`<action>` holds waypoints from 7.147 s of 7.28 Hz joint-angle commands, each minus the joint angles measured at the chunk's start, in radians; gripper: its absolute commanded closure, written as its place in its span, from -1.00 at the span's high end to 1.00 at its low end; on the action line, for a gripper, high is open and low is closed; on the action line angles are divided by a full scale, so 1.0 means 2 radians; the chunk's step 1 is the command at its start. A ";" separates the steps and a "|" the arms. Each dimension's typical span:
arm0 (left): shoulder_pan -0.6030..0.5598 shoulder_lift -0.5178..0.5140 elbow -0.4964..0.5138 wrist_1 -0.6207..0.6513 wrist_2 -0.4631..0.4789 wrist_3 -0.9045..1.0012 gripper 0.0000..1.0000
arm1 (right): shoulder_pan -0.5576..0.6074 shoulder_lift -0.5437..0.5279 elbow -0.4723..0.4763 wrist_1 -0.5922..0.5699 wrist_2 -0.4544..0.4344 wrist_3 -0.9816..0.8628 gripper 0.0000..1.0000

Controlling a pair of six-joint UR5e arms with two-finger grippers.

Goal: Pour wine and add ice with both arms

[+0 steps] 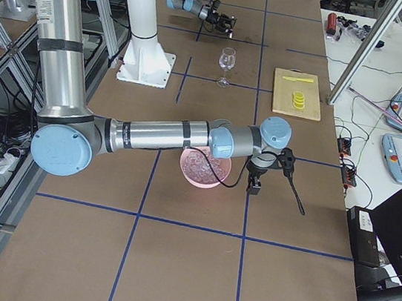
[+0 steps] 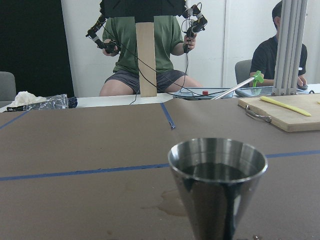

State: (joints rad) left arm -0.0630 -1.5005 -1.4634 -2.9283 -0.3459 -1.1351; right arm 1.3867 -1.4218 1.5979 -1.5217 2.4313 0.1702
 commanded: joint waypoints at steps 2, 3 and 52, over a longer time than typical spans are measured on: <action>-0.003 -0.009 -0.001 -0.005 -0.003 0.036 -0.74 | 0.000 0.000 -0.001 0.000 0.000 0.000 1.00; -0.005 -0.011 -0.004 -0.008 -0.003 0.046 -0.93 | 0.000 0.000 -0.001 0.000 0.000 0.000 1.00; -0.059 -0.004 -0.177 0.002 -0.092 0.428 -1.00 | 0.000 0.001 0.037 0.028 0.000 0.006 1.00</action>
State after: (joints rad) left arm -0.1811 -1.5930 -1.8388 -2.8001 -0.5282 -0.2685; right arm 1.3867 -1.4205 1.6682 -1.4650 2.4313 0.1797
